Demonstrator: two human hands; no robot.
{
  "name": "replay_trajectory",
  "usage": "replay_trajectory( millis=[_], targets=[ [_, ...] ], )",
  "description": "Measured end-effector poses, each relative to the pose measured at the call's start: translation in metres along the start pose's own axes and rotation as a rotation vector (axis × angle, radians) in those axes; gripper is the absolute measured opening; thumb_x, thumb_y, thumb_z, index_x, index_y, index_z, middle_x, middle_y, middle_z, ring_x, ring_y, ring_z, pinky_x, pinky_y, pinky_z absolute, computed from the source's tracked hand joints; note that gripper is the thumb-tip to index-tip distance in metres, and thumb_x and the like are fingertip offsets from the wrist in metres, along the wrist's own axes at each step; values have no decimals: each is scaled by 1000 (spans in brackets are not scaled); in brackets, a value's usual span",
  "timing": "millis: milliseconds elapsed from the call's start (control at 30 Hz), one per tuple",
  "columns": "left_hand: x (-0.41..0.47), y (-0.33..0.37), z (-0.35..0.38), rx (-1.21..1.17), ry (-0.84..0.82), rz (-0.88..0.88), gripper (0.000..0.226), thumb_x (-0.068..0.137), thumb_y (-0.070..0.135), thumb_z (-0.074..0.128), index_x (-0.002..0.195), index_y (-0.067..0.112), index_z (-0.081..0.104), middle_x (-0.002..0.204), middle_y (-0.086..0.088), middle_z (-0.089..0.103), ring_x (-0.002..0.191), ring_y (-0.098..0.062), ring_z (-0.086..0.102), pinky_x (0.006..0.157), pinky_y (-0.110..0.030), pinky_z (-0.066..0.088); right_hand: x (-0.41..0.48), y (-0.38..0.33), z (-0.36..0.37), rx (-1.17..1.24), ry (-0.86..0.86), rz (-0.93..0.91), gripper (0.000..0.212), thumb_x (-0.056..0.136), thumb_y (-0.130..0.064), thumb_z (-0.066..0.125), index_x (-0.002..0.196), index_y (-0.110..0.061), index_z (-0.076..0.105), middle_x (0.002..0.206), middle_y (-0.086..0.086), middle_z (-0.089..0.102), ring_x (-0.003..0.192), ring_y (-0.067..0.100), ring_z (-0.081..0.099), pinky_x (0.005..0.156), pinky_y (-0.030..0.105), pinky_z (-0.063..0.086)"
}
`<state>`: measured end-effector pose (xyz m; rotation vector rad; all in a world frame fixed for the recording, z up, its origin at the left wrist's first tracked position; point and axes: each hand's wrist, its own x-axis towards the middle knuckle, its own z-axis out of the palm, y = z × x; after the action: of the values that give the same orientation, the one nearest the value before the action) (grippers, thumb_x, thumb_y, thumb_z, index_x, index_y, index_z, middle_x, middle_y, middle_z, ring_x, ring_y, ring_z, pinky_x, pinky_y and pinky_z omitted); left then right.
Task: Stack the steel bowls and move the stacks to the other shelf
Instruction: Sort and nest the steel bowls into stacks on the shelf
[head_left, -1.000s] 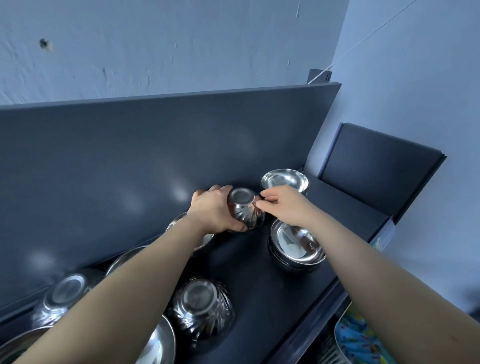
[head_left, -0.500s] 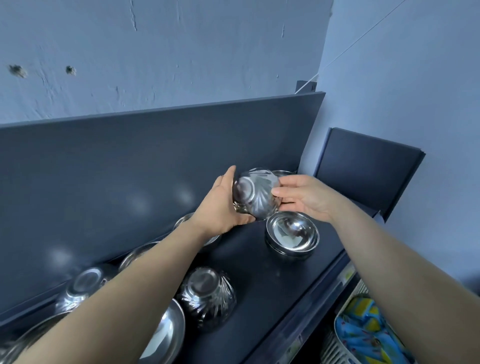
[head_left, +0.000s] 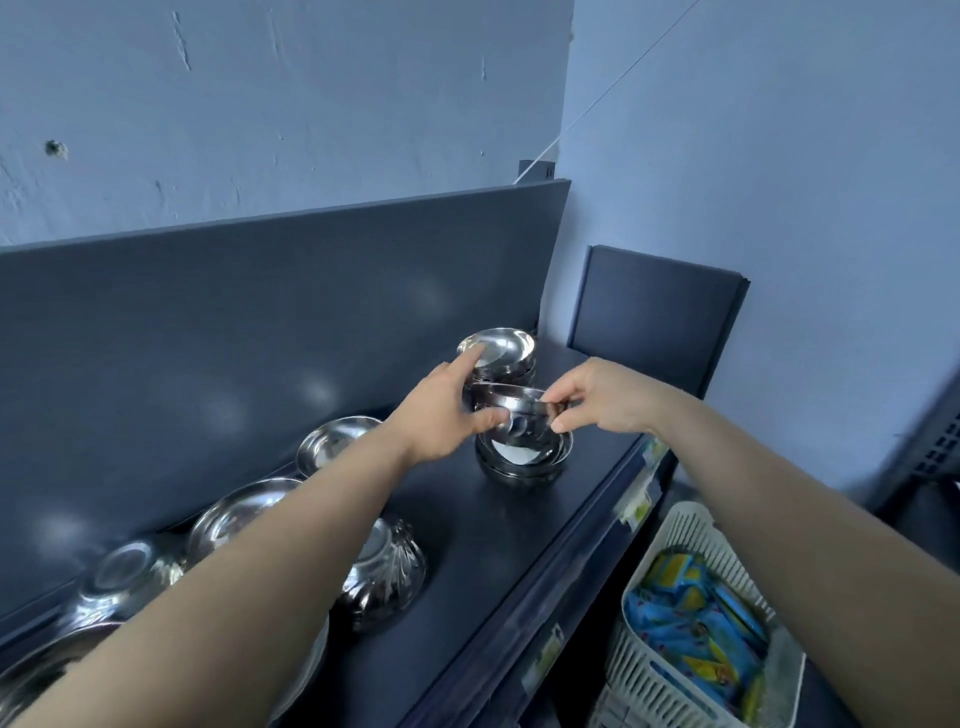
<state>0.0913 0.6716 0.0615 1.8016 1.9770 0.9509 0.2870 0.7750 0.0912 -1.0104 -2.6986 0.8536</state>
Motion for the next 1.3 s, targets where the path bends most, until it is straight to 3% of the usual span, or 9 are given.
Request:
replay_trajectory(
  millis=[100, 233, 367, 467, 567, 700, 933, 1100, 1300],
  targets=[
    [0, 2, 11, 74, -17, 14, 58, 80, 30, 75, 133, 18, 53, 123, -4, 59, 114, -20, 56, 98, -31, 43, -2, 5, 8, -69, 30, 22, 14, 84, -7, 72, 97, -13, 77, 100, 3, 70, 92, 18, 61, 86, 29, 45],
    [-2, 1, 19, 132, -4, -37, 35, 80, 30, 75, 109, 11, 66, 107, -4, 63, 101, -20, 59, 90, -34, 47, -2, 12, 21, -68, 67, 14, 29, 86, -1, 68, 111, -16, 74, 128, 3, 59, 116, 22, 55, 103, 30, 41],
    [-2, -9, 23, 129, -31, -80, 48, 77, 34, 78, 118, 16, 61, 116, 4, 59, 108, -17, 56, 93, -30, 45, -6, 28, 32, 23, 111, 98, 59, 84, -16, 75, 138, -26, 54, 152, -3, 36, 139, 17, 36, 105, 22, 25],
    [-2, -11, 24, 91, -94, -151, 62, 73, 33, 82, 126, 20, 53, 110, 10, 52, 104, -12, 53, 91, -26, 42, -9, 39, 38, 177, 100, 150, 89, 78, -20, 82, 151, -21, 31, 143, -4, 45, 132, 14, 44, 107, 25, 32],
    [2, -14, 36, 92, -131, -151, 46, 72, 28, 82, 110, 19, 60, 98, 5, 64, 97, -17, 61, 86, -28, 48, -8, 47, 45, 308, 91, 182, 96, 77, -14, 83, 153, -15, 25, 122, -1, 59, 105, 13, 58, 96, 25, 42],
    [15, -12, 52, 57, -96, -120, 39, 74, 25, 80, 108, 22, 60, 95, 6, 65, 92, -14, 61, 82, -24, 47, -2, 63, 44, 349, 196, 155, 60, 72, -7, 85, 125, -16, 57, 102, -4, 71, 94, 12, 69, 99, 39, 51],
    [49, 1, 80, -27, -93, -102, 46, 80, 24, 75, 120, 20, 52, 102, 9, 60, 96, -10, 56, 83, -23, 41, 12, 98, 24, 436, 255, 181, 58, 71, -2, 84, 122, -14, 60, 108, 0, 72, 100, 11, 67, 95, 28, 50],
    [71, -3, 96, -9, -76, -148, 47, 79, 28, 75, 117, 14, 51, 109, 2, 63, 102, -16, 60, 90, -30, 48, 27, 115, 15, 451, 261, 181, 61, 71, 2, 82, 124, -14, 57, 111, -1, 70, 105, 14, 66, 91, 22, 51],
    [77, -6, 104, -8, -40, -129, 42, 80, 25, 73, 115, 13, 53, 111, -1, 65, 104, -18, 60, 94, -34, 48, 32, 119, 11, 368, 267, 205, 76, 68, -12, 87, 135, -17, 50, 132, 0, 61, 122, 18, 57, 111, 44, 40]
  ],
)
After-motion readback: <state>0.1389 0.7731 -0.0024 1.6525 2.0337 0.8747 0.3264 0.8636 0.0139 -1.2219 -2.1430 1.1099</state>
